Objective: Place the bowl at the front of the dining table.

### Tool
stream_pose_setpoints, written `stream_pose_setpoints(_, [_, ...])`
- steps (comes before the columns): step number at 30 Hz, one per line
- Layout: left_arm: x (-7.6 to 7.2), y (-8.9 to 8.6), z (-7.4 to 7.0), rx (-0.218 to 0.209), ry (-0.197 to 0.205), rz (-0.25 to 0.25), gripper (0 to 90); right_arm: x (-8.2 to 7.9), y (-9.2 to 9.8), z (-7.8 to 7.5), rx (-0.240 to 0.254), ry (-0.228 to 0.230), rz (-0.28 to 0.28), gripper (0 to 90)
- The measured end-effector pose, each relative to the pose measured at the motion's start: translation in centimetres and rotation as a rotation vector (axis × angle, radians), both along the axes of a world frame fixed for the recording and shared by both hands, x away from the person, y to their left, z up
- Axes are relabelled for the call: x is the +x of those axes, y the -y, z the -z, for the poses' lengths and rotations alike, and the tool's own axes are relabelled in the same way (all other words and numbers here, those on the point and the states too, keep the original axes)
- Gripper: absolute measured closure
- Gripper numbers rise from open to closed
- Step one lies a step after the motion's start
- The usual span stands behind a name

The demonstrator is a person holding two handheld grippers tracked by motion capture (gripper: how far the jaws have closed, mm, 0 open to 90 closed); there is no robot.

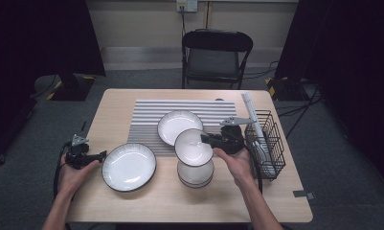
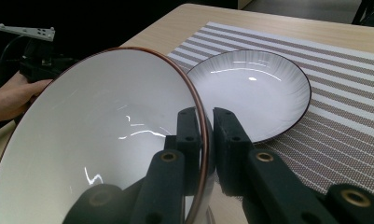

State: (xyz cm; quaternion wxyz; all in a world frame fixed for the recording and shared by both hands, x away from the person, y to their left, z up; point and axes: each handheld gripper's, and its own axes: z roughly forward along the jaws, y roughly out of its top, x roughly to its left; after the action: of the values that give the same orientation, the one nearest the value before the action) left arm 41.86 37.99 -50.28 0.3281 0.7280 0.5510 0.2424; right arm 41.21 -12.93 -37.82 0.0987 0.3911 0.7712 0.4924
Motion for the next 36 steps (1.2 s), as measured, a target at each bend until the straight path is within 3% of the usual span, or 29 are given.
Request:
stream_pose_setpoints(20, [0.0, 0.0, 0.0, 0.000, 0.000, 0.002, 17.9, 0.9, -1.3, -1.1, 0.035, 0.009, 0.019, 81.8])
stream_pose_setpoints(36, [0.0, 0.0, 0.0, 0.001, 0.000, 0.001, 17.9, 2.0, -1.7, -2.3, 0.034, 0.032, 0.050, 81.9])
